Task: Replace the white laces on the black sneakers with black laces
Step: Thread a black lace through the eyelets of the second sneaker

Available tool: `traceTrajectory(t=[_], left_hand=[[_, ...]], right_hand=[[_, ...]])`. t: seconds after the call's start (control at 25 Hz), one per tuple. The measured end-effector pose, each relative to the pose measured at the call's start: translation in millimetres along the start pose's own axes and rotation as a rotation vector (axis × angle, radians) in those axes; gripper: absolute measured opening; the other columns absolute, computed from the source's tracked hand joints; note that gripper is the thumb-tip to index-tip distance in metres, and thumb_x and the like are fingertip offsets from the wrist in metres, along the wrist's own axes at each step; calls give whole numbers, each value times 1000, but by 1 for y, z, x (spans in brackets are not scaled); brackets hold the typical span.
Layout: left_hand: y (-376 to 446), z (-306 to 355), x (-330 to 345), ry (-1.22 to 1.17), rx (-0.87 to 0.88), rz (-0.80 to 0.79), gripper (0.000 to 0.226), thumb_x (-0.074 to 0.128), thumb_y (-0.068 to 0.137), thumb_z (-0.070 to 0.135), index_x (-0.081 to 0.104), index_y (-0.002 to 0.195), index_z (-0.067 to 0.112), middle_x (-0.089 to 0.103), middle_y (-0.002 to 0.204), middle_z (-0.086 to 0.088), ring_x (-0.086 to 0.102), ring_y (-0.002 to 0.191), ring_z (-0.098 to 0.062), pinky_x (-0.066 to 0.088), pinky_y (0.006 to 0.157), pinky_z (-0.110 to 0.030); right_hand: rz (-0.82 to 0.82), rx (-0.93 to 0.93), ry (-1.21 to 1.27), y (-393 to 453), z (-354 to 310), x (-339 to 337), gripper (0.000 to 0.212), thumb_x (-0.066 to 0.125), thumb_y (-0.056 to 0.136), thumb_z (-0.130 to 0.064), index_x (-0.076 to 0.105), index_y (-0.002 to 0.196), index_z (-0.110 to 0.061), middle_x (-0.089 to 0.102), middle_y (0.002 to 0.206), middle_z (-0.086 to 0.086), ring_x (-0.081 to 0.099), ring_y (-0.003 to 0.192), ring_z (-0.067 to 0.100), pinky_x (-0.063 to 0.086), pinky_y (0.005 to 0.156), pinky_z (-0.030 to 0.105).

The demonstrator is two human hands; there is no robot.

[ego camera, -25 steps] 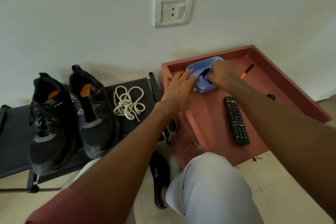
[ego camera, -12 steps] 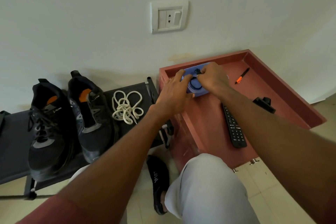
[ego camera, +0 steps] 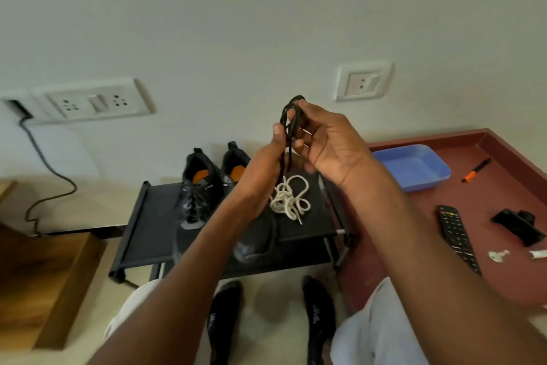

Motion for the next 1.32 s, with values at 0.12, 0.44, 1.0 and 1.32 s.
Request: traceTrajectory(t=[0.12, 0.44, 1.0, 1.32], left_hand=[[-26, -11, -57, 163, -63, 178, 59, 43, 103, 63, 71, 101, 10, 61, 67, -7, 67, 64, -17, 51, 63, -29], [-23, -23, -127, 270, 6, 569, 21, 67, 101, 29, 76, 89, 15, 72, 70, 6, 65, 60, 2, 44, 53, -10], [1, -27, -121, 46, -29, 235, 34, 62, 102, 44, 70, 97, 11, 38, 59, 0, 32, 50, -13, 27, 44, -22], [6, -22, -123, -27, -9, 219, 15, 55, 108, 28, 53, 108, 13, 41, 63, 0, 28, 47, -12, 20, 43, -23]], right_hand=[[44, -46, -110, 8, 32, 11, 11, 70, 97, -24, 69, 105, -16, 76, 93, 6, 67, 76, 15, 43, 58, 26], [677, -113, -835, 43, 42, -51, 31, 71, 87, -34, 70, 75, -5, 73, 74, 8, 66, 63, 26, 52, 62, 38], [377, -206, -607, 59, 47, -24, 27, 50, 102, -9, 76, 103, -17, 62, 70, -7, 64, 69, 12, 50, 63, 28], [-111, -252, -1100, 52, 67, 18, 32, 68, 95, -7, 75, 119, -27, 68, 126, -14, 61, 115, -5, 48, 95, 12]])
Point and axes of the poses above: each hand's wrist, its own y-axis towards the middle knuckle, its own x-axis out of the palm, z = x × y, the point moved 5 cm from there along y, towards the middle knuckle
